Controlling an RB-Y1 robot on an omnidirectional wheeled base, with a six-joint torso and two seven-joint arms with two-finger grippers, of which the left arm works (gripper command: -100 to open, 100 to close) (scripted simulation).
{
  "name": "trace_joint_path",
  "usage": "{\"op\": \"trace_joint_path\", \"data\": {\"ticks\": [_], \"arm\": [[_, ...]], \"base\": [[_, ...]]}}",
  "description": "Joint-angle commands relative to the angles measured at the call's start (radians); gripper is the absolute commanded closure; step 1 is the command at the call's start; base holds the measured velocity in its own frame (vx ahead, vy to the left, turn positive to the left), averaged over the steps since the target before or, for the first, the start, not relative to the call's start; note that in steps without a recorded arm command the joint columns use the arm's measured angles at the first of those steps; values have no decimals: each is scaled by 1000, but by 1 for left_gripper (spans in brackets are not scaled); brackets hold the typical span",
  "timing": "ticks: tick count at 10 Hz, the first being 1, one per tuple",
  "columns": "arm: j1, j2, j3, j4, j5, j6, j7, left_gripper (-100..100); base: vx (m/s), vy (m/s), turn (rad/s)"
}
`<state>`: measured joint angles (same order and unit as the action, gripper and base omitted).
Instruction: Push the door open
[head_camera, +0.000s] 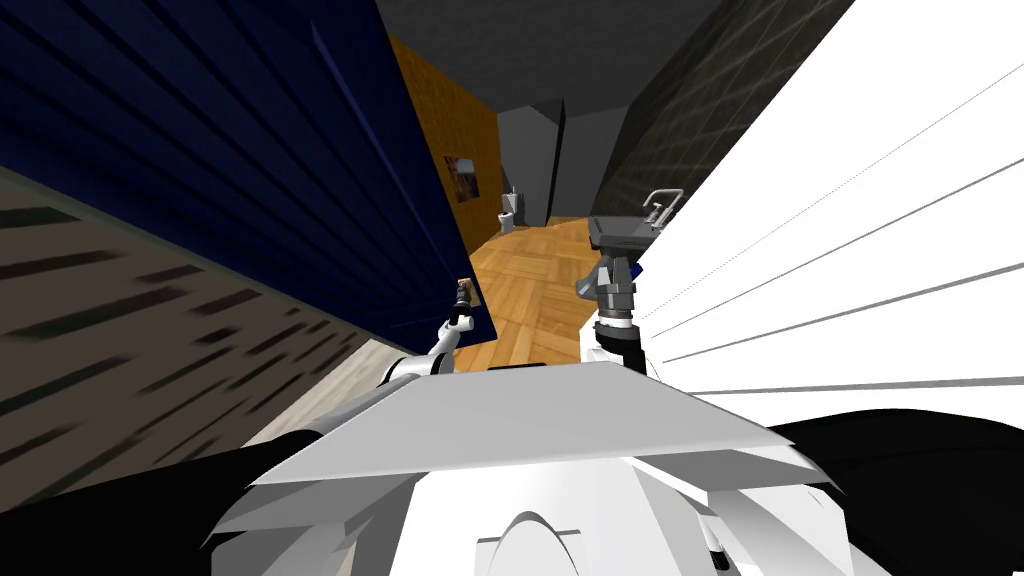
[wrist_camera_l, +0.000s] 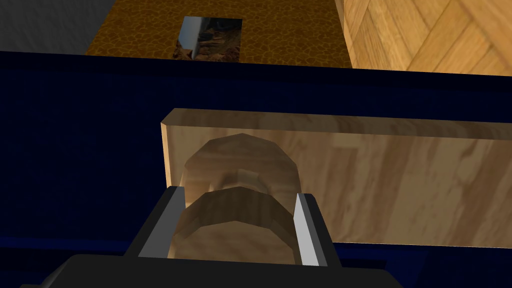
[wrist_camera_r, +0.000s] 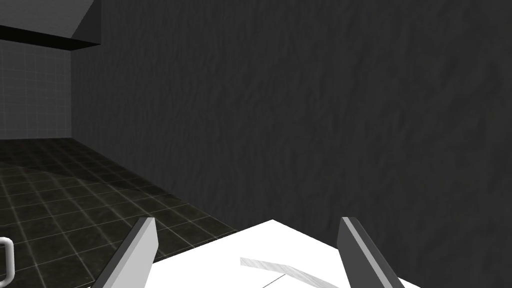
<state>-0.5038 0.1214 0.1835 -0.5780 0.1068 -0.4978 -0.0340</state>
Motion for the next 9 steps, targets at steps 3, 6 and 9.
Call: {"op": "trace_joint_path", "data": {"ticks": [3,6,9], "arm": [[-5,16,24,16,8,-10,-10,100],[-5,25,61,19,21,-9,-28,100],[-4,31,88,22,30,-9,-41,100]], "base": [[107,-73,45],[140,-109,65],[171,-91,64]]}}
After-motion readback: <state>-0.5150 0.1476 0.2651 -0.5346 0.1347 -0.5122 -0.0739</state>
